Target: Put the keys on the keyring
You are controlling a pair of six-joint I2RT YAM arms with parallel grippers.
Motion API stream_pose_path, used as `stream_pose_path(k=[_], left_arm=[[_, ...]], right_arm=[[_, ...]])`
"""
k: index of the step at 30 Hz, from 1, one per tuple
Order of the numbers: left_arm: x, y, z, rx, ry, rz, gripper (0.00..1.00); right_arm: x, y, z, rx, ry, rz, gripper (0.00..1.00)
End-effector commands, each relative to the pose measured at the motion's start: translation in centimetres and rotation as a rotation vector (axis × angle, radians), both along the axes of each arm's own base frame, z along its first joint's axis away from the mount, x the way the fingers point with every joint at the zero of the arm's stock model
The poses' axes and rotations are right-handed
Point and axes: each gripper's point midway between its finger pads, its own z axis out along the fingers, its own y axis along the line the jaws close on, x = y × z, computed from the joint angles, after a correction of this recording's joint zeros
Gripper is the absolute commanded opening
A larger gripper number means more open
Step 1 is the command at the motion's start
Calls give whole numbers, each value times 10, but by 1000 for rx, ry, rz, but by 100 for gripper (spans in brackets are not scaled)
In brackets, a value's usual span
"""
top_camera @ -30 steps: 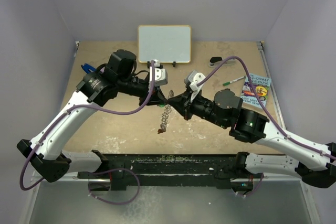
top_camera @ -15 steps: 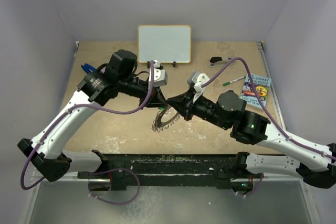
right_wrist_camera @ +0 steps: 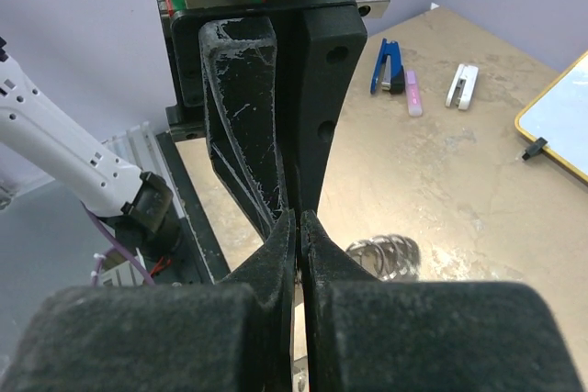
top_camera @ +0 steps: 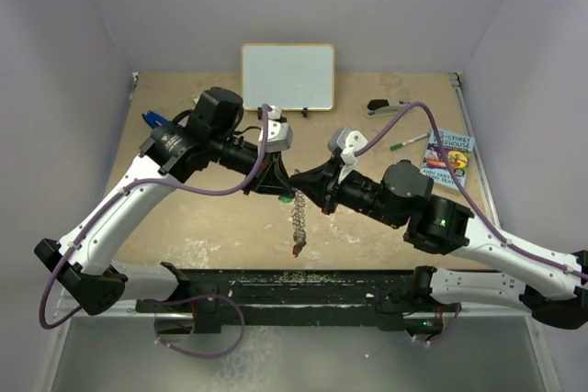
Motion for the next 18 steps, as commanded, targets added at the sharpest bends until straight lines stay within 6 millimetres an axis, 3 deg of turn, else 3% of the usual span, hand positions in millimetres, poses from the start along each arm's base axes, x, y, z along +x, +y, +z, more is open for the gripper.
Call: stream_pose_path(k=[1, 18], left_arm=[[-26, 0, 17, -66, 81, -108, 4], [-49, 7, 50, -162, 246, -272, 4]], right_arm=[[6, -8, 21, 63, -43, -42, 0], [7, -17, 15, 84, -24, -72, 0]])
